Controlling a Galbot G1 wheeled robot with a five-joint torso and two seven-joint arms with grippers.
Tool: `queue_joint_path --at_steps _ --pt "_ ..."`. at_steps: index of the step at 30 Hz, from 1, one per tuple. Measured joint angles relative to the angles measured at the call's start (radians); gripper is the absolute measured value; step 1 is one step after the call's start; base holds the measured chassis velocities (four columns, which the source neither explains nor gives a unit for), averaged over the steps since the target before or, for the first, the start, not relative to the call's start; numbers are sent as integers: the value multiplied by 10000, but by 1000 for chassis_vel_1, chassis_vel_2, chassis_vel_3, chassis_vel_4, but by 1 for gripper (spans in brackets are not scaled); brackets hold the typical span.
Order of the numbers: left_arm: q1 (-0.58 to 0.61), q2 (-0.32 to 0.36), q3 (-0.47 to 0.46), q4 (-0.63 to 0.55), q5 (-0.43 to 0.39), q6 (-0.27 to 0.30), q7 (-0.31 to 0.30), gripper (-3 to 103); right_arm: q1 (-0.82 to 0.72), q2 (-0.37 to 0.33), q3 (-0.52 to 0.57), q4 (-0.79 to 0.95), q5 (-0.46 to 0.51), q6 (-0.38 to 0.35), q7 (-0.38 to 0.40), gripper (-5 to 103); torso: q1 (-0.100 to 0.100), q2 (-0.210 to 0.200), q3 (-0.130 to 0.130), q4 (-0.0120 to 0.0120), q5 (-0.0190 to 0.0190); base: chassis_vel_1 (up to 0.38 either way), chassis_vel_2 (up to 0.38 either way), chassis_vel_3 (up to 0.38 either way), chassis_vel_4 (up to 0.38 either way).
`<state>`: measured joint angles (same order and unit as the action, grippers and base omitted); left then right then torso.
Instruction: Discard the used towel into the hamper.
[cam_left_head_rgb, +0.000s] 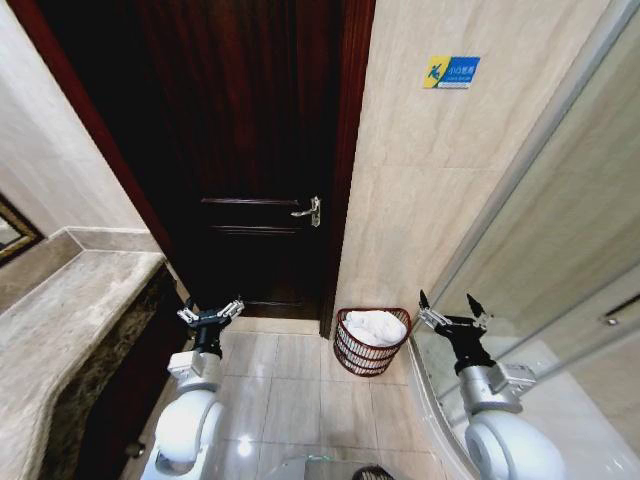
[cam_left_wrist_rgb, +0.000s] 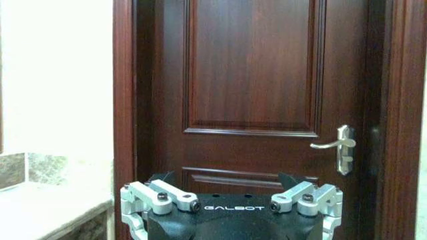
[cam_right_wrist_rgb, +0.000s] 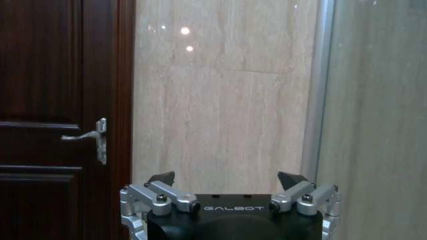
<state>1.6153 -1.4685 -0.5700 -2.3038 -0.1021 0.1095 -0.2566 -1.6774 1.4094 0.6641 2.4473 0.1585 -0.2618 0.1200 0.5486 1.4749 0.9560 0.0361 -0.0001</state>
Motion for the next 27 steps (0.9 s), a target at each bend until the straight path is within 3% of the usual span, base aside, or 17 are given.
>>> queue_joint_path --at_steps 12,22,25,27 --pt "276 -227 -101 -29 94 -324 -43 100 -174 -96 -23 50 68 94 13 100 -16 -44 -21 -2 -4 245 -245 -247 253" --pt "235 -233 -104 21 155 -478 -46 100 -278 -156 -33 64 69 268 14 100 -33 -62 -35 -1 6 352 -359 -357 343" --pt "244 -245 -92 18 190 -479 -53 100 -282 -162 -34 64 78 301 15 100 -37 -64 -39 0 -7 345 -371 -346 349" --pt "252 -260 -80 3 202 -453 -55 100 -280 -173 -34 44 97 349 15 100 -36 -70 -39 1 6 309 -309 -309 329"
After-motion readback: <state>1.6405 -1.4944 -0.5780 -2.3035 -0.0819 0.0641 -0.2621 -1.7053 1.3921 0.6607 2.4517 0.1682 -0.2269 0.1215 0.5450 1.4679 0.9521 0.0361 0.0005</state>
